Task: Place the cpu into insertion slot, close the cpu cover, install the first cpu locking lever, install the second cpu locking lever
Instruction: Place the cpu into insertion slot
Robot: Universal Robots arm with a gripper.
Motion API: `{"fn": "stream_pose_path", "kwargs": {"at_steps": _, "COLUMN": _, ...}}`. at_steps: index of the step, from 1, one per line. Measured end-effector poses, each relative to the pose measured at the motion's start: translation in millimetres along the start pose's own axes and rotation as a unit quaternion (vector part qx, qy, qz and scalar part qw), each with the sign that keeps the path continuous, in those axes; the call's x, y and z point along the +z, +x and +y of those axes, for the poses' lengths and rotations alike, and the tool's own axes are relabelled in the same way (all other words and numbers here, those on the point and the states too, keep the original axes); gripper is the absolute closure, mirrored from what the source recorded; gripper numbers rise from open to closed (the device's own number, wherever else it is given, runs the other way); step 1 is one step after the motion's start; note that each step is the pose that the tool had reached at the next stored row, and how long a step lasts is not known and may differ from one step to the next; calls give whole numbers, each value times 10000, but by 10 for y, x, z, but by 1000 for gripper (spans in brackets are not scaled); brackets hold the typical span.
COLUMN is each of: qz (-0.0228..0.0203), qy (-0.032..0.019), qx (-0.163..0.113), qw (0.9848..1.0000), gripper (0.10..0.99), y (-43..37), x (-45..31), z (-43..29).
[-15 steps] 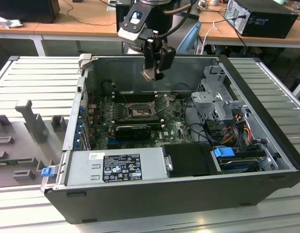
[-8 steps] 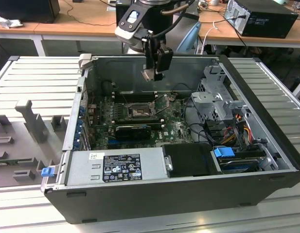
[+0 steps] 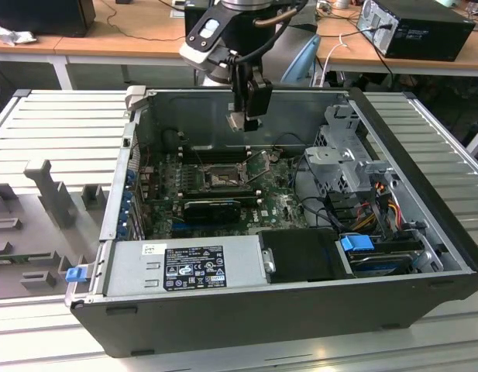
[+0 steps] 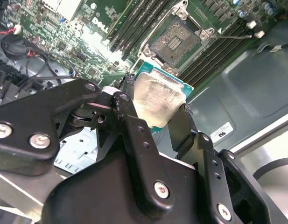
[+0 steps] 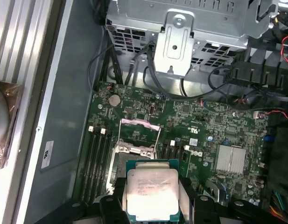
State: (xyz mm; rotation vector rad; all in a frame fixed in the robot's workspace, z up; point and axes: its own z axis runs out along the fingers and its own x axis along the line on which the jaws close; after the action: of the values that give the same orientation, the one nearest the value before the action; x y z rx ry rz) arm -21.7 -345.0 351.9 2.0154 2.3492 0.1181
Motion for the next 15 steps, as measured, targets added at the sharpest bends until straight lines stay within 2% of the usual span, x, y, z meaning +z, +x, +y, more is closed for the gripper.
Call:
{"fn": "stream_pose_path", "kwargs": {"at_steps": 4, "qz": -11, "qy": -3, "qx": 135, "qw": 9999, "gripper": 553, "y": 0, "x": 11, "z": -1}}
{"fn": "stream_pose_path", "kwargs": {"at_steps": 15, "qz": -14, "qy": -2, "qx": 147, "qw": 9999, "gripper": 553, "y": -2, "x": 71, "z": -7}}
